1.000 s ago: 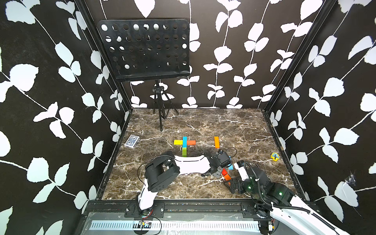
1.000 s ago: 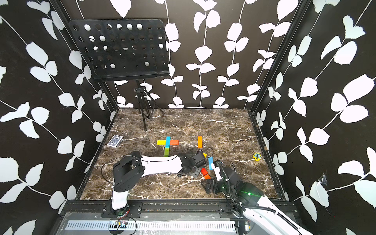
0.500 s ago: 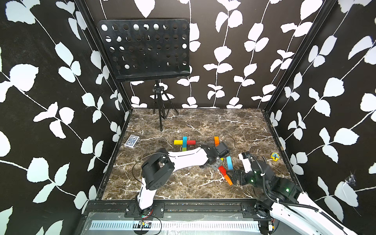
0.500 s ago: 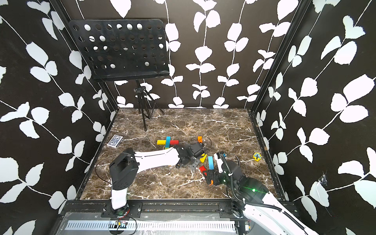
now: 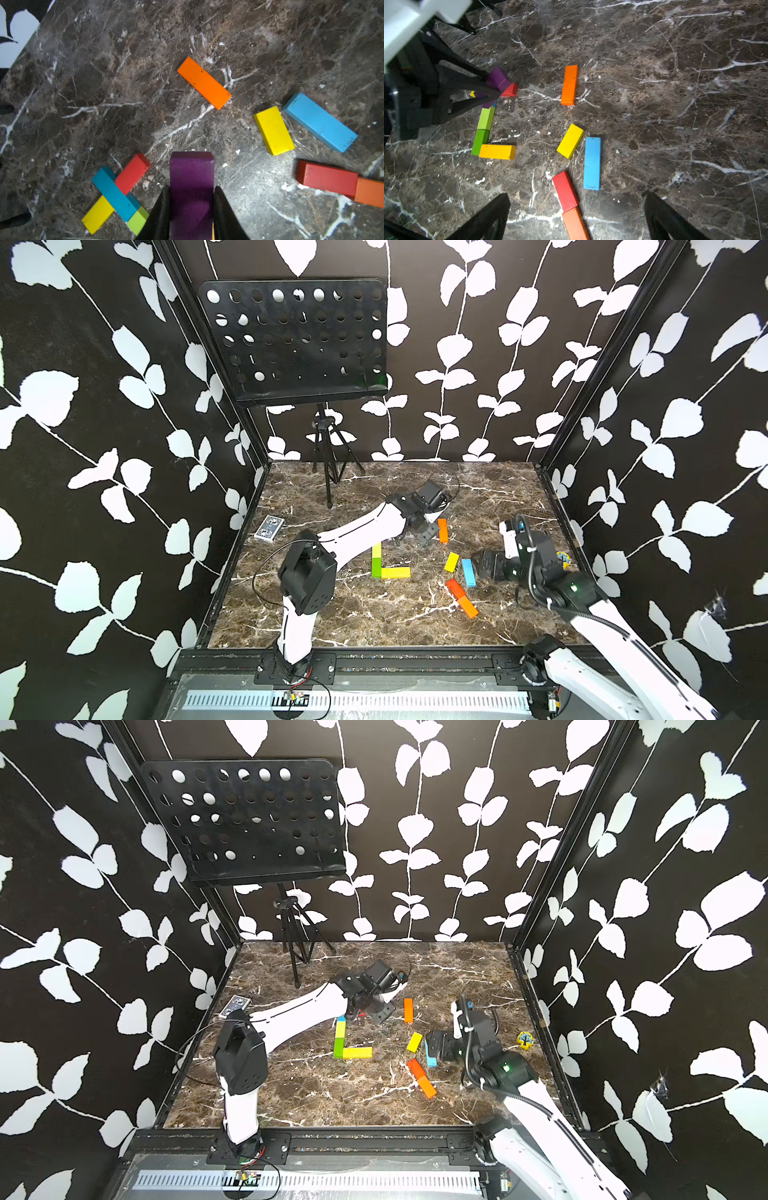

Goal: Assemble the letter t with building blocks
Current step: Assemble the building block at the center of the board.

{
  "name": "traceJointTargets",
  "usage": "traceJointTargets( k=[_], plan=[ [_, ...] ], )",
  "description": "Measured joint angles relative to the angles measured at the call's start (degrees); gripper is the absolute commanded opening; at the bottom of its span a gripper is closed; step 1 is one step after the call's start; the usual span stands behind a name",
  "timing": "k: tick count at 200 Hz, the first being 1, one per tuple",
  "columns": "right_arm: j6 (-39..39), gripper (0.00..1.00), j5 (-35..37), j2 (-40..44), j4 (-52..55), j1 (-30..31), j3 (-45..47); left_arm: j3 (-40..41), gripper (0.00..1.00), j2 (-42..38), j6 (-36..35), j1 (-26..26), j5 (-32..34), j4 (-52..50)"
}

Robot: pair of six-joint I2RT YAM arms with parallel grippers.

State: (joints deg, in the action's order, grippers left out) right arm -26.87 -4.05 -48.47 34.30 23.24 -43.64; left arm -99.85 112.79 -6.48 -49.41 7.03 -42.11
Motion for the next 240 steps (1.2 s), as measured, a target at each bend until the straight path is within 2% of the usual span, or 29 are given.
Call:
traceJointTargets(
  k=[31, 68, 145, 189, 240],
  plan=[
    [0.85, 0.99, -5.55, -8.09, -5.14, -4.26, -2.05, -3.78, 0.28, 5.46, -8.07, 2.21, -3.17, -0.85],
    [2.12, 0.99, -9.75, -12.72, -10.49, -7.50, -4.35, -7.93, 0.28, 10.88, -15.58, 3.91, -5.27, -2.58],
    [3.91, 0.99, -15.93, -17.81, -23.34, -12.17, 0.33, -9.84, 0.28, 12.39, -27.67, 4.46, -4.61, -1.86],
    [4.61, 0.99, -19.96, -18.62, -24.94, -12.55, 2.43, -11.30, 0.28, 16.26, -32.15, 4.46, -4.50, 1.60],
    [6.71, 0.99, -22.91, -17.57, -24.98, -12.55, 3.30, -13.49, 0.30, 21.59, -34.18, 4.57, -5.90, 2.62]
  ],
)
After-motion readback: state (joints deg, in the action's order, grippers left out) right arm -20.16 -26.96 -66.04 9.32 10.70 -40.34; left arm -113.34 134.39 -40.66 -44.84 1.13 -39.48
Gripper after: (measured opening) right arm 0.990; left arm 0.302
